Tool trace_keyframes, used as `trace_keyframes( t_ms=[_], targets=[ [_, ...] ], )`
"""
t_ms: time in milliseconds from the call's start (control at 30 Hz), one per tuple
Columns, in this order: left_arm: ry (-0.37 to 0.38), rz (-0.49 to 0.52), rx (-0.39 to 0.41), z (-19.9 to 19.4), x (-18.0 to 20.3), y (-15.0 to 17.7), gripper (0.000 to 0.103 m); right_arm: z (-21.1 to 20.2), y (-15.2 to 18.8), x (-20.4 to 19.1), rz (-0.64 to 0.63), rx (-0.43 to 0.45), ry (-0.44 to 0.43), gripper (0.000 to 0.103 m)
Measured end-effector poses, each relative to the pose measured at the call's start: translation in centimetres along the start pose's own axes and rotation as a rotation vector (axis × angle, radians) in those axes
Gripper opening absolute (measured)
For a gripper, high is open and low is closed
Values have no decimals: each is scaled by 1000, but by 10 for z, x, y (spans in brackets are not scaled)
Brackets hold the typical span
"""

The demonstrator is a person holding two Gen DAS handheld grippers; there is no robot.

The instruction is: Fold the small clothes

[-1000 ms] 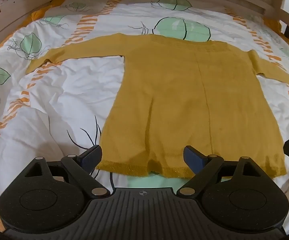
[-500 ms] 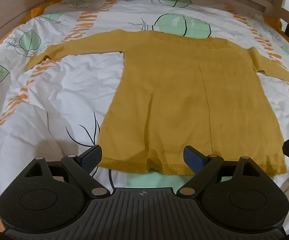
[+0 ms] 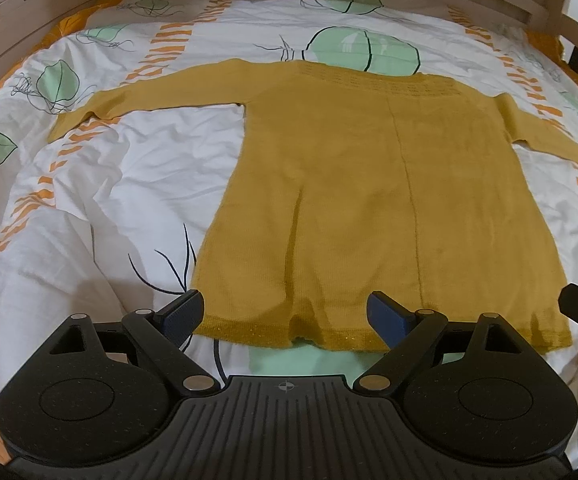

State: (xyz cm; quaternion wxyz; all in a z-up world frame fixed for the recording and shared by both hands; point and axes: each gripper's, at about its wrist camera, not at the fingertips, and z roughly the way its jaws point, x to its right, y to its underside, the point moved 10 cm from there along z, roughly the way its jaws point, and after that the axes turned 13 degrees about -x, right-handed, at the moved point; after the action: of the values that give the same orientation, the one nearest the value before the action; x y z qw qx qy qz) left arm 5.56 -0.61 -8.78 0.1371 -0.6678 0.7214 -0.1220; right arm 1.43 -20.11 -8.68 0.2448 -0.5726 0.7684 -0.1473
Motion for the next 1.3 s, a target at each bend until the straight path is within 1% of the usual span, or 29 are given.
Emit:
trace_keyframes(
  t_ms=[633, 1067, 1167, 1300],
  targets=[
    [3, 5, -11, 4, 5, 0, 89, 3, 2, -1, 5, -13, -13, 102],
    [8, 9, -36, 9, 6, -1, 89, 10, 3, -1, 17, -37, -30, 102],
    [17, 11, -32, 11, 6, -3, 89, 13, 2, 0, 23, -44, -54, 102],
    [32, 12, 0, 11, 5, -10, 89, 19, -1, 0, 48, -56, -126, 102]
  ],
)
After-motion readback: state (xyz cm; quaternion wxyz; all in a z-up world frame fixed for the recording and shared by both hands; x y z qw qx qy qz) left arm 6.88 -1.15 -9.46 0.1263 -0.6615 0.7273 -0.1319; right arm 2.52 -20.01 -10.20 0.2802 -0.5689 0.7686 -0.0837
